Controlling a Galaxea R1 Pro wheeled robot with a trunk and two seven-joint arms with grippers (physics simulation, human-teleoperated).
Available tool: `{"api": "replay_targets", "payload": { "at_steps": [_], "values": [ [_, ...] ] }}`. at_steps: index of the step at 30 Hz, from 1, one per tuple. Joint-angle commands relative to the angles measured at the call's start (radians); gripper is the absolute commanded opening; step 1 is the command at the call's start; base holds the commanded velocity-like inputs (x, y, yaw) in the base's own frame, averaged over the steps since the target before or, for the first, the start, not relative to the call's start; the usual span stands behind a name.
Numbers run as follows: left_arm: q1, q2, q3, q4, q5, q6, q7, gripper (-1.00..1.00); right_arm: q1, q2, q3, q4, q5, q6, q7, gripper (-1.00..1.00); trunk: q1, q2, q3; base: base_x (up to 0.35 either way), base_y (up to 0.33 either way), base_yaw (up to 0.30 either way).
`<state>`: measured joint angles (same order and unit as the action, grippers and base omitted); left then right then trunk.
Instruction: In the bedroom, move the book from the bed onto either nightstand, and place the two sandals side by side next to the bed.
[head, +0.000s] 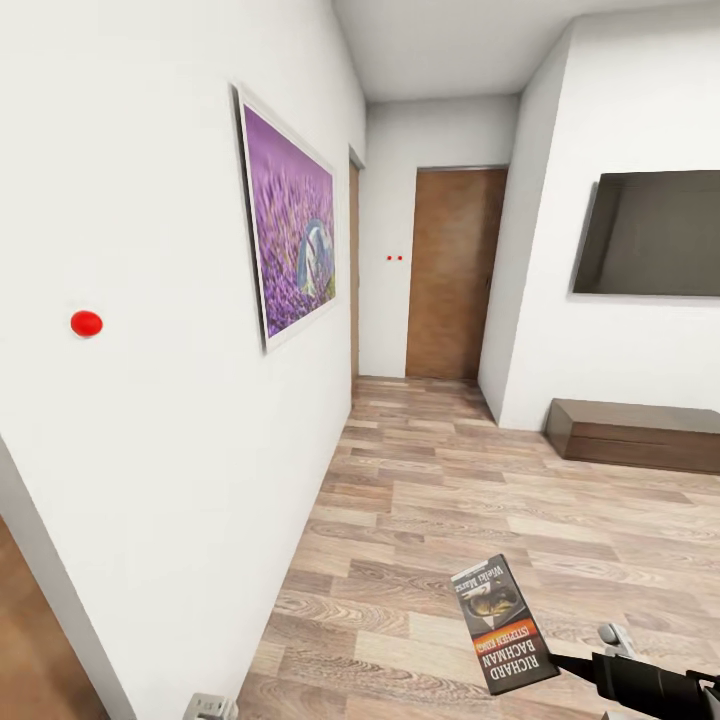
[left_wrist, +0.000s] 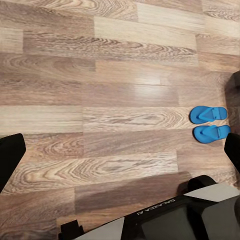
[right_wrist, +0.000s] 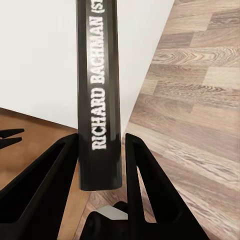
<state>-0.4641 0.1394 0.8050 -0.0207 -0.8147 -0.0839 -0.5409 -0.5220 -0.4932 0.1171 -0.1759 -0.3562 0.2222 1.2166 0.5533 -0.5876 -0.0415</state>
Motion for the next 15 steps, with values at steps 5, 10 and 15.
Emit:
{"api": "replay_targets", "payload": {
  "at_steps": [5, 10, 15],
  "values": [
    [-0.001, 0.000, 0.006, 0.000, -0.011, -0.005, -0.002, 1.00, -0.001, -0.001, 0.007, 0.000, -0.010, 0.009, 0.000, -1.00, 0.000, -0.002, -0.002, 0.091, 0.000, 0.000],
    [-0.001, 0.000, 0.006, -0.001, -0.011, -0.005, -0.002, 1.00, -0.001, -0.001, 0.007, 0.000, -0.010, 0.009, -0.001, -1.00, 0.000, -0.002, -0.002, 0.295, 0.000, 0.000],
    [-0.001, 0.000, 0.006, -0.001, -0.011, -0.005, -0.002, 1.00, -0.001, -0.001, 0.007, 0.000, -0.010, 0.009, -0.002, -1.00, 0.000, -0.002, -0.002, 0.231, 0.000, 0.000]
  ]
}}
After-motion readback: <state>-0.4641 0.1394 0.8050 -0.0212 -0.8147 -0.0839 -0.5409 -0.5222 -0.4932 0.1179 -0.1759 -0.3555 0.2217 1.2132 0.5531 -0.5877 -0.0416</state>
